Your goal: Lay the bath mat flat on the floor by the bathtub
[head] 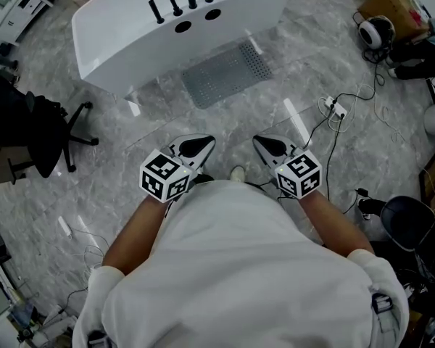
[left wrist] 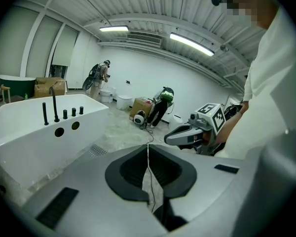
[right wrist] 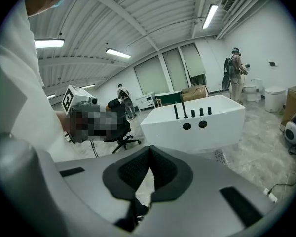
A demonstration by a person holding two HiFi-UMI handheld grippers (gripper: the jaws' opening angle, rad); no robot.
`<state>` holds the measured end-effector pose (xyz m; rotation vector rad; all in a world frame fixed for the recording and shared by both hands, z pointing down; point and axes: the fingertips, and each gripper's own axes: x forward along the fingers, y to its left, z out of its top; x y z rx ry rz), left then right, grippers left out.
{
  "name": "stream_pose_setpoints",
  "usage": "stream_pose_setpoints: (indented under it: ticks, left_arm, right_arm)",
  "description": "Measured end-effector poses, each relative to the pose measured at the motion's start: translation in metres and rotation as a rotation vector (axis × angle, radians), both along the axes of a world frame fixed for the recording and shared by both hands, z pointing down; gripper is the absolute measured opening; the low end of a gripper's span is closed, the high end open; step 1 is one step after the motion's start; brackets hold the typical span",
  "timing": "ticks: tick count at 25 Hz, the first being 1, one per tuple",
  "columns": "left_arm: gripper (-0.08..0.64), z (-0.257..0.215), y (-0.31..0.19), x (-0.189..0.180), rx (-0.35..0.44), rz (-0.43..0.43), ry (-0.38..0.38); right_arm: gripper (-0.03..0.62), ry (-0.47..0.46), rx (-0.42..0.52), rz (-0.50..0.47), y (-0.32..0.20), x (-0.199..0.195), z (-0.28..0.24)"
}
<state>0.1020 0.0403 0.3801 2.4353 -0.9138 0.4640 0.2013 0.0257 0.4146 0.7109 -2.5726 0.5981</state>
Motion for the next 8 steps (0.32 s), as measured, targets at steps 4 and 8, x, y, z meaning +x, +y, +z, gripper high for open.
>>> stream_pose_setpoints:
  ticks: [4, 8]
  left_arm:
    - [0.021, 0.004, -0.005, 0.014, -0.011, -0.006, -0.009]
    - [0.021, 0.01, -0.015, 0.027, -0.013, -0.003, -0.028]
  right_arm:
    - [0.008, -0.008, 0.004, -0.006, -0.008, 0.013, 0.002]
    - [0.008, -0.024, 0.014, 0.008, -0.025, 0.029, 0.005]
